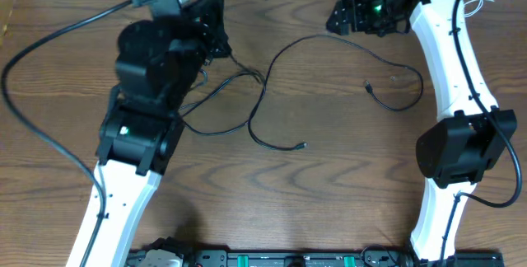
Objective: Untangle cables
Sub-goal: 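Bring the right gripper to the left gripper and grasp the cable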
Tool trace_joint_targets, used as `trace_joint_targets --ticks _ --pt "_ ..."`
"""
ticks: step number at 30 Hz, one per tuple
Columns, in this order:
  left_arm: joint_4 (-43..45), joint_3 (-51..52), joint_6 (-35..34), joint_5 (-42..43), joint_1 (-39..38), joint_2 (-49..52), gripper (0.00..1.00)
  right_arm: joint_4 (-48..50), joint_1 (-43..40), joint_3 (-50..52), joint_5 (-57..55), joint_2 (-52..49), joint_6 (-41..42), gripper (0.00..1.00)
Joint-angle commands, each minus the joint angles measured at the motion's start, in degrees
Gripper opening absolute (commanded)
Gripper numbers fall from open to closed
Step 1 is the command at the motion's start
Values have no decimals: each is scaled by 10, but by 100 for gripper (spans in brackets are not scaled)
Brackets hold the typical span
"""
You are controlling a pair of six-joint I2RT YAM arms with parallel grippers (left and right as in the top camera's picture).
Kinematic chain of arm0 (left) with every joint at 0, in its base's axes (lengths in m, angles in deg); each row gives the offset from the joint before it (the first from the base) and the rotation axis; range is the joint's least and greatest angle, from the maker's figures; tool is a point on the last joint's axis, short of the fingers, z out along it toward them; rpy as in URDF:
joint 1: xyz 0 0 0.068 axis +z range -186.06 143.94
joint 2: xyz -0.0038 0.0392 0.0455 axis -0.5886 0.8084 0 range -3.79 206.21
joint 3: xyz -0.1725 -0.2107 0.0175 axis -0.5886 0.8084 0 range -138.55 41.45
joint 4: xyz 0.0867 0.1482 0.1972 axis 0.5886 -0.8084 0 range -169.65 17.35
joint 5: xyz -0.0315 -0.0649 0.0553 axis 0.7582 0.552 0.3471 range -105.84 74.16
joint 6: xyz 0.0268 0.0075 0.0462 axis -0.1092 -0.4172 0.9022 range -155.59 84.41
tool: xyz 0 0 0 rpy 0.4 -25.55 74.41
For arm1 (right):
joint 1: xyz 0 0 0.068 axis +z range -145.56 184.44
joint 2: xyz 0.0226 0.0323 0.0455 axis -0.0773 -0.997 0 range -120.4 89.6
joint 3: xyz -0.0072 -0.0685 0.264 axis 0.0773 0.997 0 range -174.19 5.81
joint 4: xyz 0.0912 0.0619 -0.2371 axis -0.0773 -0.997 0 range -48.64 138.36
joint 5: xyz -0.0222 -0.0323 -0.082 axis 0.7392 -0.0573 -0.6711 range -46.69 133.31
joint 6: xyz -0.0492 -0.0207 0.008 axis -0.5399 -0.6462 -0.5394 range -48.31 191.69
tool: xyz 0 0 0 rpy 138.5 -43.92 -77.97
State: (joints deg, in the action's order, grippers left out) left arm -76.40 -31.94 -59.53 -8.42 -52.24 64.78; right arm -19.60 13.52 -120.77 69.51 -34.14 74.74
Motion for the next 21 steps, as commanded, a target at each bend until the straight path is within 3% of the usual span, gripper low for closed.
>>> trace_joint_targets --ticks 1,5,11,17,21 --pt "41 -4 -19 5 0 -23 7 0 29 -5 44 0 -29 85" --pt "122 -5 -24 -4 0 -45 7 -4 59 -5 44 0 -59 85" --pt "206 -12 -48 -81 5 -76 7 6 89 -5 54 0 -79 88" --pt "197 -23 -49 -81 5 -82 7 6 112 -5 296 0 -287 88" --pt "187 -23 -49 -81 5 -82 7 -6 144 -5 309 0 -356 87"
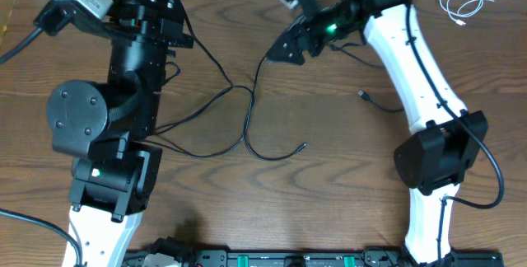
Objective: Untangle cables
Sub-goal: 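Bring the right gripper to the left gripper and grasp the cable, then pull the black cable up and off the table's right with the right gripper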
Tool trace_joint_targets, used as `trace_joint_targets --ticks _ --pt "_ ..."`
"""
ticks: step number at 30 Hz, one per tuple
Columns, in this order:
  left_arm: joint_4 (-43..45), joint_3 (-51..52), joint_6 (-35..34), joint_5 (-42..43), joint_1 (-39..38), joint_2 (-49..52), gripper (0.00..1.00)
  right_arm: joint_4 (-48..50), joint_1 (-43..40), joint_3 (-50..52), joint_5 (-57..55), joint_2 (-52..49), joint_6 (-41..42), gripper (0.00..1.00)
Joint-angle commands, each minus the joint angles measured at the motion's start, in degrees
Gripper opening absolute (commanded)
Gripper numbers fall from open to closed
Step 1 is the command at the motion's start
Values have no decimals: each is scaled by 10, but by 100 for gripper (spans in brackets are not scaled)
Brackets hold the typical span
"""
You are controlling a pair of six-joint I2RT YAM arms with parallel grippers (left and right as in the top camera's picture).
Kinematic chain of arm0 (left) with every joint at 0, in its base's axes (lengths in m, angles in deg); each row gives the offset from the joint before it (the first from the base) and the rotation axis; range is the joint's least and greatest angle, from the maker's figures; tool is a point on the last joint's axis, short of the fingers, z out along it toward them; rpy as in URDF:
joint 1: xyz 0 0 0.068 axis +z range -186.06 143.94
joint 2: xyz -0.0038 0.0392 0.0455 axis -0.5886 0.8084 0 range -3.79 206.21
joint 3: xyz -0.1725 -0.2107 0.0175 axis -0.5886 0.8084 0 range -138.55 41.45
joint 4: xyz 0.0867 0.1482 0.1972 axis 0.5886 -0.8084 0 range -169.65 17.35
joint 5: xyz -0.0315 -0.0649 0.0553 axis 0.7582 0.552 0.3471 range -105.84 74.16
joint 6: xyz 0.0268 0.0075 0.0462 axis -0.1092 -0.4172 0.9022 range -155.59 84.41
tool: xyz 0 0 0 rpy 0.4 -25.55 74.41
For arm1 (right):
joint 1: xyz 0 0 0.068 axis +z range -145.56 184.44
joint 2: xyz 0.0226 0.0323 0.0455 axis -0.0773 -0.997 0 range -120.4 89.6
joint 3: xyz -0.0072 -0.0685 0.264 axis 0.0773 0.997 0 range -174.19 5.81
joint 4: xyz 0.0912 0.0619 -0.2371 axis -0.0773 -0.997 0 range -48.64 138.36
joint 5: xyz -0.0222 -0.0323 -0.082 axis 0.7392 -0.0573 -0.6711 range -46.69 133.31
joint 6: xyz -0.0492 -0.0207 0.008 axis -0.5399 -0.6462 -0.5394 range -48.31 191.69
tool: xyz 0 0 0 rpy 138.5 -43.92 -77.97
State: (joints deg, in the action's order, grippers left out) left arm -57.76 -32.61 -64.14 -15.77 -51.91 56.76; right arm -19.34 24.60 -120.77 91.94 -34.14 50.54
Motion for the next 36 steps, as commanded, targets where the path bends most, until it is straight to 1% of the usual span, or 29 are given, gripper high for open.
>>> trace_joint_targets --ticks 1,4,7,10,14,15,16,17,19,20,22,25,29,30,34,35,36 --pt "-2 -16 -3 -8 2 -1 7 -15 43 -5 85 0 -133 87" --pt "-7 -16 -3 -8 2 -3 7 -30 70 -5 76 0 -171 83" --pt "-15 -16 -3 -8 3 -5 7 -28 94 -4 53 0 -172 81" --pt "-22 -16 -3 -8 5 -8 7 -17 112 -4 53 0 -173 80" --pt "-29 -16 -3 -8 5 -9 7 18 127 -4 53 -2 -152 74" --pt "-30 -16 -3 -8 5 -9 7 29 130 -3 53 -2 -141 70" --pt "-33 -16 -3 -8 5 -9 7 40 132 -3 49 -2 -130 63" --pt "-37 -16 -3 -8 5 -9 7 56 134 -3 33 -3 -102 51" --pt "-47 -16 -3 -8 8 -9 7 82 134 -3 -29 -3 -24 13" --pt "-56 -16 -2 -9 13 -9 7 90 133 -3 -68 -3 12 1" --pt "-83 -16 -3 -15 26 -9 7 99 128 -5 -165 0 84 1" --pt "-153 -16 -3 -21 48 -7 7 102 116 -10 -261 13 130 1" --pt "-280 -16 -2 -21 61 7 7 82 102 -52 -337 50 149 1" --pt "-299 -16 -2 -21 63 11 7 74 101 -63 -353 56 152 1" --pt "-395 -16 9 -23 66 41 8 -4 99 -157 -424 70 154 1" --pt "-412 -16 9 -23 66 49 9 -22 99 -178 -432 70 157 1" --pt "-430 -16 9 -23 66 58 16 -42 97 -202 -441 70 167 1"
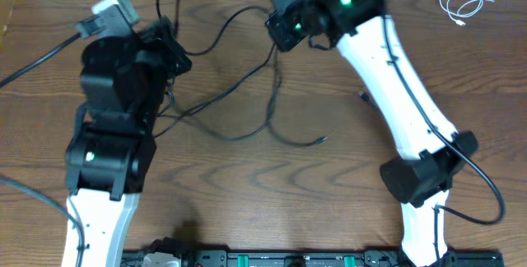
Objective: Untangle cables
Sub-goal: 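Pull the black cable up and off the table's right with the right gripper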
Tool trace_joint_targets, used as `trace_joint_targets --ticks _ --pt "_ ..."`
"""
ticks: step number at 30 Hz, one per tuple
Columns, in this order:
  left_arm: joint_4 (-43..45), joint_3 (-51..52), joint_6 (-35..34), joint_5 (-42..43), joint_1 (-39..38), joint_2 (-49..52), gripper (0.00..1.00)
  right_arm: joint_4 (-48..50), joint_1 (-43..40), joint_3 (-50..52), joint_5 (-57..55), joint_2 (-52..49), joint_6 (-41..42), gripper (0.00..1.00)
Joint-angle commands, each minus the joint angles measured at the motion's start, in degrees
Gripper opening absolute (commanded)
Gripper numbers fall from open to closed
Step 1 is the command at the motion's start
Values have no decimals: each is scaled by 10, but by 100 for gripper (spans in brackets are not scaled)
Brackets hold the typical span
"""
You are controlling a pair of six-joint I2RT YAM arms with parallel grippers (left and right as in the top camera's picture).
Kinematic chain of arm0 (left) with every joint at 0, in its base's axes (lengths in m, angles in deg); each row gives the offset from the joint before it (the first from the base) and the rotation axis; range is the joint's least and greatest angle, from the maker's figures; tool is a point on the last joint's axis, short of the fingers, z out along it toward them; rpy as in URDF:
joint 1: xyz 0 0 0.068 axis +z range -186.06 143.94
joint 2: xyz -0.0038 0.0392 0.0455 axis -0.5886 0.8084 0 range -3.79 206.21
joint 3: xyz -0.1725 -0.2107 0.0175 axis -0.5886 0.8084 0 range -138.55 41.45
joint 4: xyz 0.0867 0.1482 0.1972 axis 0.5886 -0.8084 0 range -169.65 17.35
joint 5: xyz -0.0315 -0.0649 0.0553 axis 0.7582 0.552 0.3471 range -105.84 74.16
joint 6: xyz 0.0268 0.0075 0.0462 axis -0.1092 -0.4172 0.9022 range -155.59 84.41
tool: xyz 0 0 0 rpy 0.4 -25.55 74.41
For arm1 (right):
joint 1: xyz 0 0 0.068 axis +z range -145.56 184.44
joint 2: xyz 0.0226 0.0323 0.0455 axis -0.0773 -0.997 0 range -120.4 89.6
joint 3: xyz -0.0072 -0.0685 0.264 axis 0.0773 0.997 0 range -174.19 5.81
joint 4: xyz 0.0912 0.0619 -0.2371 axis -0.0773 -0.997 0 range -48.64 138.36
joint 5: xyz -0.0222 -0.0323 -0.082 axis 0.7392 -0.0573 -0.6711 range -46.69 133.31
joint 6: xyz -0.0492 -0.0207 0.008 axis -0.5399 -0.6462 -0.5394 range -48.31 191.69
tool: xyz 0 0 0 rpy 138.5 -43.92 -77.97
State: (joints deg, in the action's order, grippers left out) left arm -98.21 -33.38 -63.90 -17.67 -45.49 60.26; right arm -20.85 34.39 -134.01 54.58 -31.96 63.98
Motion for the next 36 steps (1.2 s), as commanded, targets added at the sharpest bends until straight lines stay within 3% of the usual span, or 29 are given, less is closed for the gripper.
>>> trace_joint_targets --ticks 1,4,8,12,17,24,36 --pt "-40 -8 6 -4 2 34 25 -41 -4 -85 -68 48 40 1" --pt "-73 -8 6 -4 2 62 48 -72 -7 -114 -64 48 60 1" --pt "-116 -8 6 -3 2 101 59 -101 -8 -121 -64 48 84 1" --pt "-146 -8 38 11 2 135 60 -124 -8 -120 -67 42 105 1" --pt "-150 -8 148 101 2 165 60 -125 -26 -119 -66 41 152 1" --pt "-167 1 301 226 2 214 61 -111 -52 -119 -31 41 155 1" --pt "-170 8 453 225 5 345 61 -128 -52 -119 -32 41 131 1"
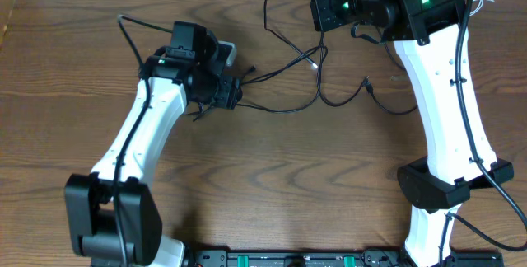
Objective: Untangle cables
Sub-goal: 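Pull the black cable up and off the table's right with the right gripper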
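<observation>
Thin black cables (284,106) run in crossing loops across the upper middle of the table. My left gripper (233,94) sits at their left end and looks shut on a strand that leaves it to the right. My right gripper (324,10) is high at the top centre, apparently shut on a black cable that loops up to it. Below it hang a light-tipped plug (316,63) and a U-shaped strand (338,100). A dark connector (368,83) lies further right. The fingertips themselves are dark and hard to make out.
A white coiled cable peeks out at the top right corner behind the right arm. The right arm's white link (440,94) spans the right side. The left arm's link (136,143) crosses the left. A black rail (288,259) lines the front edge.
My left gripper has moved right and toward the front, from the upper left to the cables' left end. My right gripper shifted right along the far edge. The cable loops have shifted right with it.
At first my left gripper was on the tangle at the upper left and my right gripper was off at the far right. Then the right gripper was at the cable in the top centre. Later both held strands near the top; now the strands are spread between them.
</observation>
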Tool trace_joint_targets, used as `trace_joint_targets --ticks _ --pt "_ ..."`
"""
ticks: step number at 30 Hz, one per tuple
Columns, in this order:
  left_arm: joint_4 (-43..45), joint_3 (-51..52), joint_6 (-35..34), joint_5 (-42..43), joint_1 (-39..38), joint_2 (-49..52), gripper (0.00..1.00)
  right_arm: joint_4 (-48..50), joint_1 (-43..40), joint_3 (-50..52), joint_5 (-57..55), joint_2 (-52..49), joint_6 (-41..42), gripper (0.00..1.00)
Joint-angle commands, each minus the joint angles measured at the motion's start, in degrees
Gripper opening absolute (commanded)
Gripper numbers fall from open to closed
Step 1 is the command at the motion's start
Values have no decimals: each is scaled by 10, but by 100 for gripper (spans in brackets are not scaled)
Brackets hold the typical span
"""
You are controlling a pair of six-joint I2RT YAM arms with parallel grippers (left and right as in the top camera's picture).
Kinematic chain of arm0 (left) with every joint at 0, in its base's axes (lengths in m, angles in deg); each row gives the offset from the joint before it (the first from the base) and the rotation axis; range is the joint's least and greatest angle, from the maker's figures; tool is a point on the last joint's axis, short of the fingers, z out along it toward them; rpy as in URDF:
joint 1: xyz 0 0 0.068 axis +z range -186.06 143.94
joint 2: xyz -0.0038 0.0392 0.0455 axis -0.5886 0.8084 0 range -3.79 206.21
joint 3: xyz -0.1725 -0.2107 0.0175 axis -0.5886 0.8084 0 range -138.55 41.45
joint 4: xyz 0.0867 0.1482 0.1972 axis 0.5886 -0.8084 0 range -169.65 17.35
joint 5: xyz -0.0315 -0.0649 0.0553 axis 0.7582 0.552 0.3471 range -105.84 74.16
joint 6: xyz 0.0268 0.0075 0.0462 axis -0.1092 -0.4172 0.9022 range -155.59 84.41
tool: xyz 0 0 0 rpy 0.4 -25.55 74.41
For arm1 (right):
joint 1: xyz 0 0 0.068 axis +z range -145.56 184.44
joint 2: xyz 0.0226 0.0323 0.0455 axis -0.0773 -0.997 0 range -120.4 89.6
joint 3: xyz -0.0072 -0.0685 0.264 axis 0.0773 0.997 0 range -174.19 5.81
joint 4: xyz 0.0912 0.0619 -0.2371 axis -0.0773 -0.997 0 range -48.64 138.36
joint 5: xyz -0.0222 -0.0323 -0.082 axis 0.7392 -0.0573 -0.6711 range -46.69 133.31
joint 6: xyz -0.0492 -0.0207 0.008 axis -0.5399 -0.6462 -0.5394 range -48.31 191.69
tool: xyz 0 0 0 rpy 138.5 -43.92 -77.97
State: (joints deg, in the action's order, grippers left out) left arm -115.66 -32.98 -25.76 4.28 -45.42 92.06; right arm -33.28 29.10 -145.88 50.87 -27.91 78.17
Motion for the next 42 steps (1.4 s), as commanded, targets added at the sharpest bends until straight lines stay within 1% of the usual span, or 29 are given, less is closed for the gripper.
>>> trace_joint_targets --ticks 1,3,6,10,15,18,23,25,26,28,30,32,35,39,42 --pt "11 4 73 -7 6 38 61 -5 0 0 5 1 -13 1" --pt "35 4 80 -27 11 76 61 -9 0 0 5 1 -14 1" --pt "68 4 97 -28 14 111 61 -12 0 0 5 1 -19 1" --pt "123 4 99 -33 19 148 60 -17 0 0 5 1 -23 1" --pt "170 4 98 -32 33 164 60 -20 0 0 4 1 -30 1" --pt "184 4 99 -32 34 171 57 -17 -1 0 3 1 -38 1" --pt "189 4 98 -32 34 199 45 -11 -1 0 3 1 -50 1" --pt "187 4 98 -32 34 212 43 -11 -1 0 3 1 -53 1" --pt "187 4 98 -32 34 218 39 -11 -1 0 3 1 -54 1" --pt "188 4 98 -33 35 225 28 -10 -2 0 3 1 -55 1" --pt "188 4 98 -33 36 226 14 -5 -5 0 3 1 -57 1" --pt "189 4 98 -33 38 226 8 13 -8 0 3 1 -64 1" --pt "189 4 88 -45 43 226 8 59 -17 -2 -11 5 -68 1" --pt "189 4 56 -91 49 226 7 166 -49 -4 -33 31 -57 1" --pt "189 4 50 -108 52 226 7 246 -87 -5 -42 65 -33 1"
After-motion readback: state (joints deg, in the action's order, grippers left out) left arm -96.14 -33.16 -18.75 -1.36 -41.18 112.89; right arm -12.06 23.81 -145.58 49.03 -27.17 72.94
